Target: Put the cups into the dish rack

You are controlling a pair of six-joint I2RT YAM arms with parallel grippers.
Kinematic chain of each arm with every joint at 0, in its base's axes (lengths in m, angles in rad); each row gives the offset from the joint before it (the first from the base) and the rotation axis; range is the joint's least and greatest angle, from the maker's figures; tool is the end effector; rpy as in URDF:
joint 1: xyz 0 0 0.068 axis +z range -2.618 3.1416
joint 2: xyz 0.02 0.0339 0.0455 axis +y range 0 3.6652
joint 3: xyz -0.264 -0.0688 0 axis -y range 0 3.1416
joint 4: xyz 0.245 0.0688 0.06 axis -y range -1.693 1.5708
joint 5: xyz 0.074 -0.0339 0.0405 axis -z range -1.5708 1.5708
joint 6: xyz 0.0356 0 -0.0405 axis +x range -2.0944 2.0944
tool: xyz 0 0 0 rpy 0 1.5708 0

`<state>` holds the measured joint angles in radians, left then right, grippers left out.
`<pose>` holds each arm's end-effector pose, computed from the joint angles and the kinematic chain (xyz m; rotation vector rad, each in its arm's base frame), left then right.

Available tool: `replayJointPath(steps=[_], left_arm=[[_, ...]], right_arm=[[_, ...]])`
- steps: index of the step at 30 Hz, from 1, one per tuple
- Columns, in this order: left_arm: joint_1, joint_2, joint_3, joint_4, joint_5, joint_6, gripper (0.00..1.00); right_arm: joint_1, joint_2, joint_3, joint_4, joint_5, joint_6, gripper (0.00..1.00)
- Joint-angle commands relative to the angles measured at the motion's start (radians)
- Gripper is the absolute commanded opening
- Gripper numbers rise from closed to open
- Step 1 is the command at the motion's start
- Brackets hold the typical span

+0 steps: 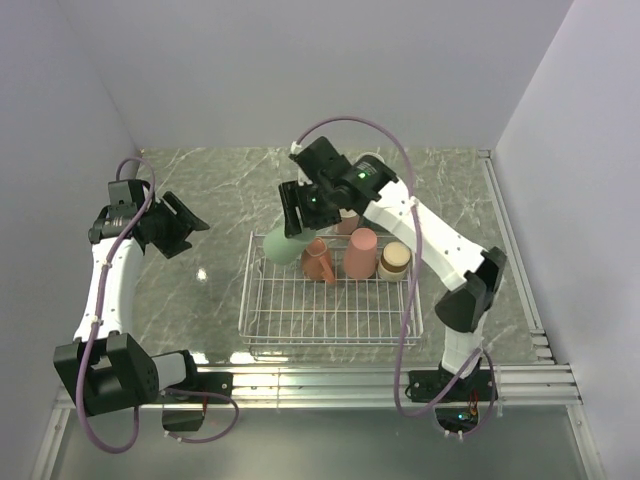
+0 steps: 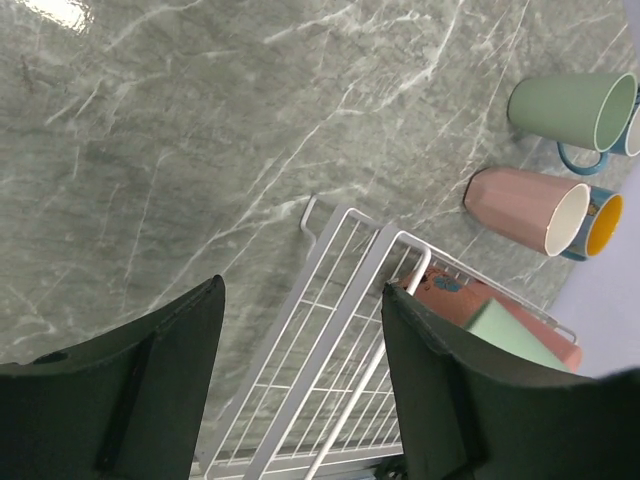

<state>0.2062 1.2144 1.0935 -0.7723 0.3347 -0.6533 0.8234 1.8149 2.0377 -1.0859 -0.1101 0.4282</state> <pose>0.2430 0.0389 0.3071 -0.9018 2.3231 -0.6041 0.2558 0.2818 0.3992 -0.5515 2.4901 0.6656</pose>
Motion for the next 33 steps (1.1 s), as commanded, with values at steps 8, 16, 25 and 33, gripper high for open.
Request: replayJointPath(steps=[8, 16, 25, 33], left_arm=[[0.007, -0.024, 0.036, -0.039, -0.028, 0.052, 0.66], [0.007, -0.059, -0.001, -0.044, -0.04, 0.057, 0.66], [0.007, -0.087, -0.02, -0.042, -0.046, 0.049, 0.66], [0.009, -0.059, -0.027, -0.01, -0.022, 0.032, 0.65]], right_arm=[[0.071, 0.106, 0.171, -0.1, 0.135, -0.071, 0.0], [0.106, 0.216, 0.217, -0.123, 0.191, -0.086, 0.0], [0.128, 0.264, 0.174, -0.108, 0.25, -0.106, 0.0], [0.132, 0.333, 0.253, -0.131, 0.233, -0.123, 0.1]])
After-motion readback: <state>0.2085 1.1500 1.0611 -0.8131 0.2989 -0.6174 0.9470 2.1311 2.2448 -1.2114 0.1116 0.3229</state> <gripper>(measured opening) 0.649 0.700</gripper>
